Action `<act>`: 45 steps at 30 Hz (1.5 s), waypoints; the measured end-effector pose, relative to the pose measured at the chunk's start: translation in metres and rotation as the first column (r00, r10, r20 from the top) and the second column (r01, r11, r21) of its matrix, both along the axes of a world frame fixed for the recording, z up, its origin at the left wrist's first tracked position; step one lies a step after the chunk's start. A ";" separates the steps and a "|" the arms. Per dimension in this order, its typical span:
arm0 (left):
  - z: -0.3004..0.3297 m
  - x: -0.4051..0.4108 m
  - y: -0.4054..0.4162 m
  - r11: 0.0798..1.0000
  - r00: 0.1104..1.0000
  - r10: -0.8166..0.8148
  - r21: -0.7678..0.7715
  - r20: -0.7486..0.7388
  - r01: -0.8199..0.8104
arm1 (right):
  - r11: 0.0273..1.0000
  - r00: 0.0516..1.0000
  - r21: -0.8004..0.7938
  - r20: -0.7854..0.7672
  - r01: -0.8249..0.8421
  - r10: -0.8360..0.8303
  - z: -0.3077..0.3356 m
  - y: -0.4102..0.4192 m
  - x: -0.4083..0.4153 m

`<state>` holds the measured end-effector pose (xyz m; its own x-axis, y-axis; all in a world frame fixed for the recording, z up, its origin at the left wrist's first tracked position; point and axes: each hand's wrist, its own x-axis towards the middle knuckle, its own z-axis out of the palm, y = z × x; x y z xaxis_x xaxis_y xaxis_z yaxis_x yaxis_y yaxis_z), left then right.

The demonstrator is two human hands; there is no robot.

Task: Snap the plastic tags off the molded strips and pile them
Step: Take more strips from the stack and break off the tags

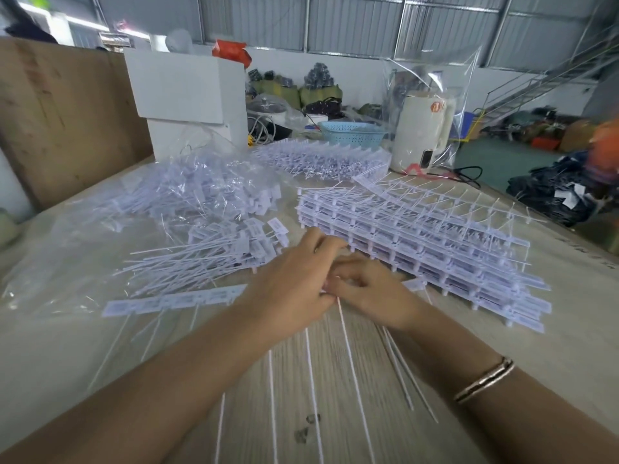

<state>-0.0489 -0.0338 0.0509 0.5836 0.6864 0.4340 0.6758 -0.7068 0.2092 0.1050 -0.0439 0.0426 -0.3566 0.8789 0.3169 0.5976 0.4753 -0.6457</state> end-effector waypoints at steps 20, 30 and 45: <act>-0.009 -0.029 0.000 0.996 0.999 0.048 0.071 0.006 -0.049 | 0.976 0.998 0.219 -0.053 -0.012 0.024 -0.006 0.009 0.022; -0.014 -0.036 0.004 0.997 0.997 0.069 0.042 0.040 -0.071 | 0.971 0.957 0.151 -0.254 0.184 -0.141 -0.008 0.010 0.032; -0.011 -0.020 -0.009 0.997 0.994 0.065 0.025 0.088 -0.067 | 0.995 0.999 0.096 0.019 0.038 -0.040 -0.010 0.002 0.006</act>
